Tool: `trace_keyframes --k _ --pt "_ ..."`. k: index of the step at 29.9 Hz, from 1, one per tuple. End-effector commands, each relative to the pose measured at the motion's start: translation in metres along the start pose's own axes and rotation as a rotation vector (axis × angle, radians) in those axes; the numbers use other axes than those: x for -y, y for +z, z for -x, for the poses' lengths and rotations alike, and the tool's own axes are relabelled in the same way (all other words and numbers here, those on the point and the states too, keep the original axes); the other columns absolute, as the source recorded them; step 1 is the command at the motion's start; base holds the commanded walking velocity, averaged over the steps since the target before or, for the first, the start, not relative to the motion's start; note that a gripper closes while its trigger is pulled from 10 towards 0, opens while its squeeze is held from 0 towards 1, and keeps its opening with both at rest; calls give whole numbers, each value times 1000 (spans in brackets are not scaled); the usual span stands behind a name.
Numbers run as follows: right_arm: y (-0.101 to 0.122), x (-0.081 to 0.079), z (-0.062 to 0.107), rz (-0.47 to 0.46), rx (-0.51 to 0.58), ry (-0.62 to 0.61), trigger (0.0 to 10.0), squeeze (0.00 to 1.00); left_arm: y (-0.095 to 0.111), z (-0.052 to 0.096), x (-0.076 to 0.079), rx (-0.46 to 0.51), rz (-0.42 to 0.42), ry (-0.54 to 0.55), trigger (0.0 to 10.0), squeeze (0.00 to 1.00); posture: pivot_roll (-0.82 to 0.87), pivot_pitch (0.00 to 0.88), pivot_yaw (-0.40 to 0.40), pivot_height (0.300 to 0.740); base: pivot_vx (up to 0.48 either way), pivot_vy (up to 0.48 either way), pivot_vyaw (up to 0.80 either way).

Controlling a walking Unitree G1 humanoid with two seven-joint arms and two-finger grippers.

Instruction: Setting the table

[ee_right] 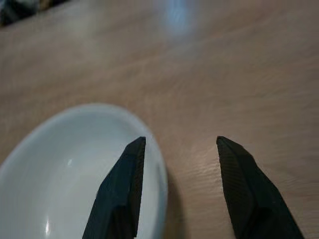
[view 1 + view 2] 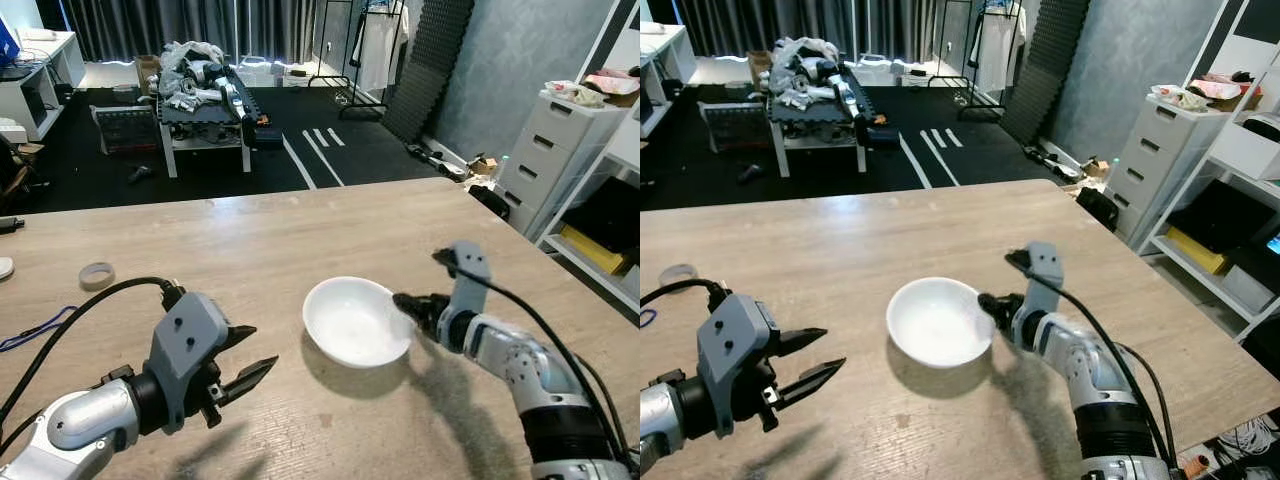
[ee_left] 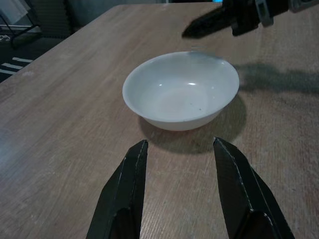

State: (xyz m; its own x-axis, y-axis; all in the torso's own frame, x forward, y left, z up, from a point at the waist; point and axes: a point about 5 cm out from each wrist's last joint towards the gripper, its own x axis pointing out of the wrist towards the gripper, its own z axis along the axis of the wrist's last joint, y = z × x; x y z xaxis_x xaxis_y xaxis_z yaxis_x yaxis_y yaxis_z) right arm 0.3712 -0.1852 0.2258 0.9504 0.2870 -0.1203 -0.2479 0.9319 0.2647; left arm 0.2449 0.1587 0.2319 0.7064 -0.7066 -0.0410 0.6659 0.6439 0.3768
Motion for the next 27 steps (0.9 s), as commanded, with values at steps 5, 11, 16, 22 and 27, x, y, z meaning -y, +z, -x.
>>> trace_keyframes --k 5,11,16,22,27 --pt "28 15 18 64 255 -153 10000 0 -3 -3 6 7 21 10 10000 0 116 127 16 740 0 0 0" --pt "24 25 43 135 478 -403 10000 0 -15 -17 -6 -7 64 243 10000 0 105 118 29 740 0 0 0" --pt "6 24 52 135 534 -475 10000 0 -23 -24 -14 -18 107 417 10000 0 95 112 38 740 0 0 0" --pt "4 22 50 136 553 -472 10000 0 -24 -23 -26 -13 123 556 10000 0 99 112 38 740 0 0 0" --pt "4 20 47 147 576 -484 10000 0 -24 -23 -31 -8 126 635 10000 0 104 112 35 740 0 0 0"
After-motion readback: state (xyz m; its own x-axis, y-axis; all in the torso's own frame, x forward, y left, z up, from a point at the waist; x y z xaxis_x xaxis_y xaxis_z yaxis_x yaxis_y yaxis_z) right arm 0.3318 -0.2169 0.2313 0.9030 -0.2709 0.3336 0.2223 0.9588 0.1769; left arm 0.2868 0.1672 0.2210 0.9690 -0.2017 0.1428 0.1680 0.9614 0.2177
